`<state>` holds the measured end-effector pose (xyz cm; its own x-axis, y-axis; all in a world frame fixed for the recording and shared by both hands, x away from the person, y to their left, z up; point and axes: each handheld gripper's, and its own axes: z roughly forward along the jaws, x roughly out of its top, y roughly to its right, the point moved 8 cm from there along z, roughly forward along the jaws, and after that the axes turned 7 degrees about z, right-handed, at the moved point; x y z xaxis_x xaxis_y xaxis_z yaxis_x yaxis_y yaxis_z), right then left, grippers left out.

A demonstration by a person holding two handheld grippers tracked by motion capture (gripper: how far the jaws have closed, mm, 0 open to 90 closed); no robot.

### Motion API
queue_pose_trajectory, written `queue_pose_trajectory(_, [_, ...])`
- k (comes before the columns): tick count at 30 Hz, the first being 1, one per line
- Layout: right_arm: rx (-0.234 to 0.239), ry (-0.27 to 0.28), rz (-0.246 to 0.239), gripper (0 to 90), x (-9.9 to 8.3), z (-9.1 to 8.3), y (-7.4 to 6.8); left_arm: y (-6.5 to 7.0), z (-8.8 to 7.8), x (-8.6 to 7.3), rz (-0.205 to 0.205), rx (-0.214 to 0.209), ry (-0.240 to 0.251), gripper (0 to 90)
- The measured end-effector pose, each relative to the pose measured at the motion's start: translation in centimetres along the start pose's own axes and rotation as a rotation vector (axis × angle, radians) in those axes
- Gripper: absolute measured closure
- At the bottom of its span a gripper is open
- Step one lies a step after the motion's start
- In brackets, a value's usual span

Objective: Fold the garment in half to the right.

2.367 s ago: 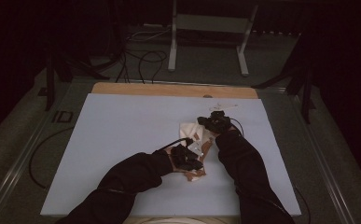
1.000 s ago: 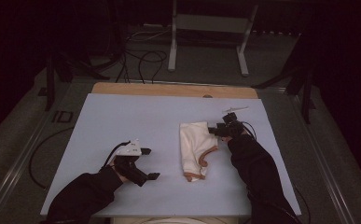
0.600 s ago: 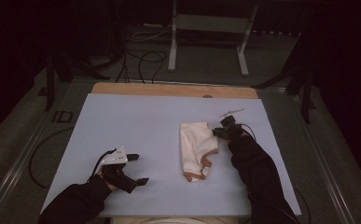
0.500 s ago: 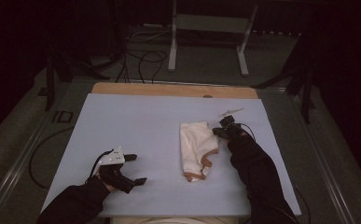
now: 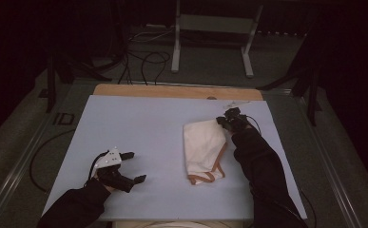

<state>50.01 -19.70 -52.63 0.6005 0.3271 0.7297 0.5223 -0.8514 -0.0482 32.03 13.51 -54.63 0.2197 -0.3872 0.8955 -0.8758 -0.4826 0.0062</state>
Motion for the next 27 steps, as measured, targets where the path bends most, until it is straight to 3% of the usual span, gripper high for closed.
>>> queue_pose_trajectory(4, [0.001, -0.015, 0.017, 87.4, -0.1, 1.2, 0.3, -0.1, -0.1, 0.0, 0.032, 0.035, 0.004, 0.4])
queue_pose_trajectory(14, [-0.005, -0.049, 0.065, 86.7, -1.6, 3.3, 1.0, -0.4, -0.1, -0.3, 0.028, 0.052, 0.002, 0.4])
queue_pose_trajectory(24, [-0.013, -0.074, 0.068, 85.6, -2.5, 4.2, 1.1, -0.4, -0.1, -0.2, 0.026, 0.056, 0.004, 0.4])
queue_pose_trajectory(27, [-0.010, -0.077, 0.079, 77.0, -2.4, 4.2, 1.0, -0.4, -0.3, -0.1, 0.027, 0.057, 0.008, 0.4])
